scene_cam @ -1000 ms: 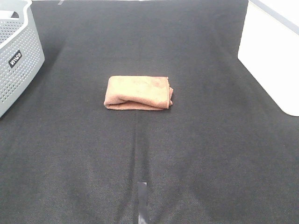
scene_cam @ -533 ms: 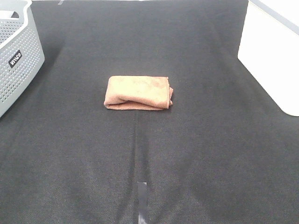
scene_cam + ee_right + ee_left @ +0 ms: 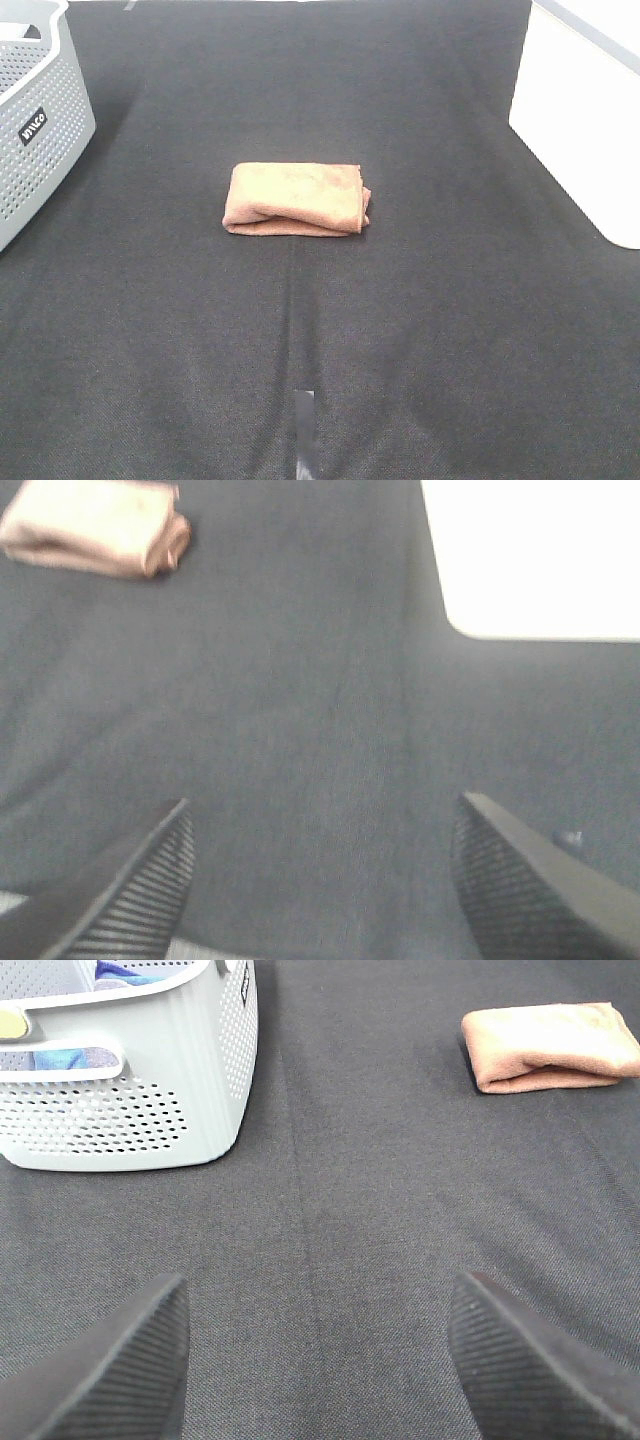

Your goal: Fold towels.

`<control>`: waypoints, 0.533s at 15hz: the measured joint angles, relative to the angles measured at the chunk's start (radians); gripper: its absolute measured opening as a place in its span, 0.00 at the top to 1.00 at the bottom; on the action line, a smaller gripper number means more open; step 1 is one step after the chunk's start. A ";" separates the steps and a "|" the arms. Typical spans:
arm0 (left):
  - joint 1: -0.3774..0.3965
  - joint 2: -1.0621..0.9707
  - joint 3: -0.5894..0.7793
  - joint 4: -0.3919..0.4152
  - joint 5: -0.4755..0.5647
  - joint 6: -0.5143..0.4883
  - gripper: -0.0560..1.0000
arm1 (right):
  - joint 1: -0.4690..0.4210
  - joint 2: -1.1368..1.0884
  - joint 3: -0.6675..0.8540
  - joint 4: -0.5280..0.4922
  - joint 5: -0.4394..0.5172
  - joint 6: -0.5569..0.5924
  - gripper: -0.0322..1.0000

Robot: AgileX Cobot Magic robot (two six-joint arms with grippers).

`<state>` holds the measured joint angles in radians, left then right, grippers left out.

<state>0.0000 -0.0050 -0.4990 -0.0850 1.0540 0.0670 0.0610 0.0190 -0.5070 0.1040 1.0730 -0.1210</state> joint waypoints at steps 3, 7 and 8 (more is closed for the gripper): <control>0.000 0.000 0.000 0.000 0.000 0.000 0.29 | 0.000 -0.024 0.001 0.000 0.000 0.000 0.30; 0.000 0.000 0.000 0.000 0.000 0.000 0.29 | 0.000 -0.026 0.001 0.000 0.000 0.000 0.30; 0.000 0.000 0.000 0.000 0.000 0.000 0.29 | 0.000 -0.026 0.001 0.000 0.000 0.000 0.30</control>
<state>0.0000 -0.0050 -0.4990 -0.0850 1.0540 0.0670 0.0610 -0.0070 -0.5060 0.1040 1.0730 -0.1210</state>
